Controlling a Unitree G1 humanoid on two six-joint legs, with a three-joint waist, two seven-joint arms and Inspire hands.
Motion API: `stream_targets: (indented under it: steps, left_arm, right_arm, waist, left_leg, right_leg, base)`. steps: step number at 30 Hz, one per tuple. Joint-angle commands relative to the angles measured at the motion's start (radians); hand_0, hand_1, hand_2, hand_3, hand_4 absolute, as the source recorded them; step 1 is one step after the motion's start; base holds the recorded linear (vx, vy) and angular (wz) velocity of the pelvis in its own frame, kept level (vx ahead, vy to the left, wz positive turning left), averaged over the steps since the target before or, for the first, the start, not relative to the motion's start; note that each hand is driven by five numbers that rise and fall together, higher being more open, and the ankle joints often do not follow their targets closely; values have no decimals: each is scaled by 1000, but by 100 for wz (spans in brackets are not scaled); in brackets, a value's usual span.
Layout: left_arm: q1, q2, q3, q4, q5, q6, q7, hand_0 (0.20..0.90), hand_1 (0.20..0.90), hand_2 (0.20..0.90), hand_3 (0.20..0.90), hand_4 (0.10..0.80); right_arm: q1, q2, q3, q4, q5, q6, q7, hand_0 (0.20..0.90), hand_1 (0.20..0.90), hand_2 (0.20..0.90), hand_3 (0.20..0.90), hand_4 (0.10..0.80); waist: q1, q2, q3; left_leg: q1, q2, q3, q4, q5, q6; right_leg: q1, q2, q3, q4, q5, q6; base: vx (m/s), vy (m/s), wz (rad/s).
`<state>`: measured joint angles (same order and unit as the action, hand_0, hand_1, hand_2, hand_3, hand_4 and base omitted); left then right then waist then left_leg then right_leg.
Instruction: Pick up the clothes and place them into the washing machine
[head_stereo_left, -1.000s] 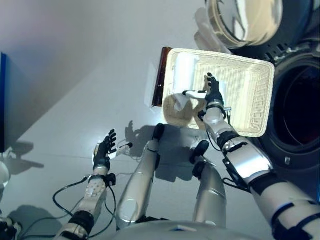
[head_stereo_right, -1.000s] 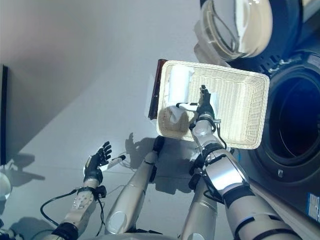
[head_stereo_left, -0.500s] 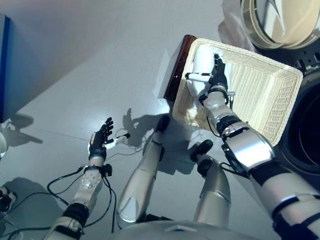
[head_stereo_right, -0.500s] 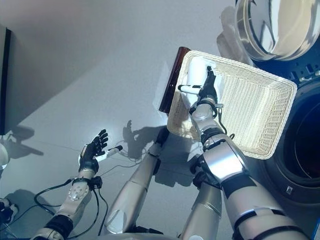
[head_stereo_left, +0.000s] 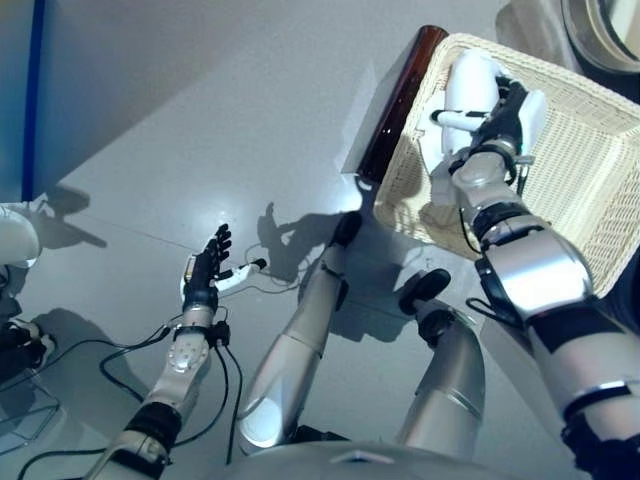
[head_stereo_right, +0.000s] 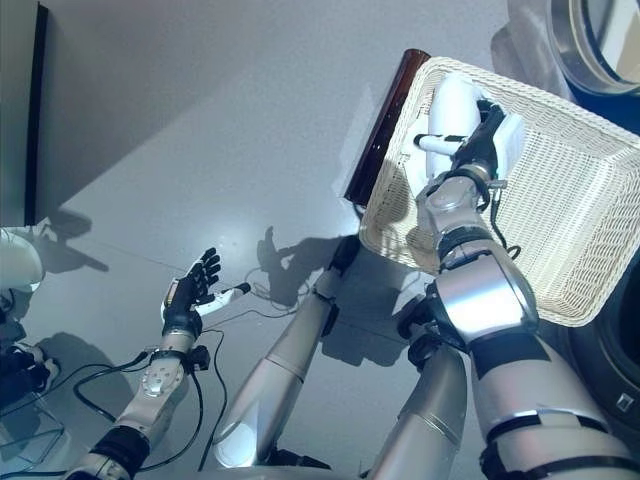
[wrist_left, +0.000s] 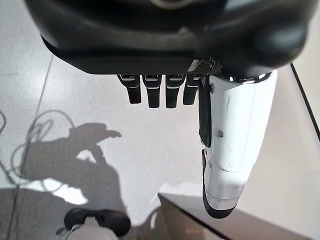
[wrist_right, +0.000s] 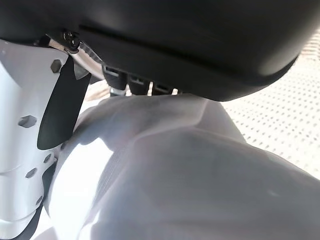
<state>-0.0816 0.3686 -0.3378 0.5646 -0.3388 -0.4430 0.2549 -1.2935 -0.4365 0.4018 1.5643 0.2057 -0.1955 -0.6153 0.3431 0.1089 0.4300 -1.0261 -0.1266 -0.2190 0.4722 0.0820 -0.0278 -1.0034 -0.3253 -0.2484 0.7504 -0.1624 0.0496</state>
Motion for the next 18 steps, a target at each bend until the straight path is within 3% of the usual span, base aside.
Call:
stream_targets:
  steps: [1,3,5,6,8,18]
  left_arm:
    - [6,22,18,-46,17,-65,40,900,900,900,900,800]
    - [4,21,11,-46,19,-67,49,900,900,900,900,800]
    - [4,18,8,-39,17,-68,52,900,900,900,900,800]
    - [5,16,4,-37,17,-69,55,900,900,900,900,800]
    - [7,15,-1,-40,18,-69,58,900,900,900,900,800]
    - [5,10,-22,-11,23,-67,60,900,900,900,900,800]
  right_arm:
    - [-56,-80,52,-27,-19,2,14,900,900,900,900,800]
    - [-58,-86,58,-25,-30,5,13,900,900,900,900,800]
    - [-56,-90,61,-22,-40,9,12,774,774,774,774,710]
    - [-52,-90,59,-21,-44,9,8,362,362,362,362,416]
    - [-50,-93,62,-22,-56,13,2,200,200,200,200,300]
    - [-29,-74,55,-22,-70,18,-7,200,200,200,200,300]
  waist:
    - [28,95,27]
    - [22,105,31]
    - [19,109,31]
    - [17,111,31]
    - [16,115,32]
    - [6,112,28]
  left_leg:
    - [-68,-43,76,64,-101,-11]
    - [-82,-48,81,73,-102,-9]
    - [-91,-50,84,81,-104,-8]
    - [-94,-51,86,83,-104,-8]
    - [-96,-52,87,84,-104,-6]
    - [-67,-47,90,57,-100,-3]
  right_leg:
    - [15,21,42,16,-56,-9]
    - [-7,21,54,35,-60,-12]
    - [-15,20,61,45,-65,-15]
    - [-19,19,63,48,-66,-16]
    - [-24,17,68,52,-65,-15]
    - [-3,12,74,27,-56,-10]
  base:
    - [0,0,0]
    - [-22,44,3]
    - [-9,25,-4]
    - [2,17,-4]
    - [0,0,0]
    - [4,-1,1]
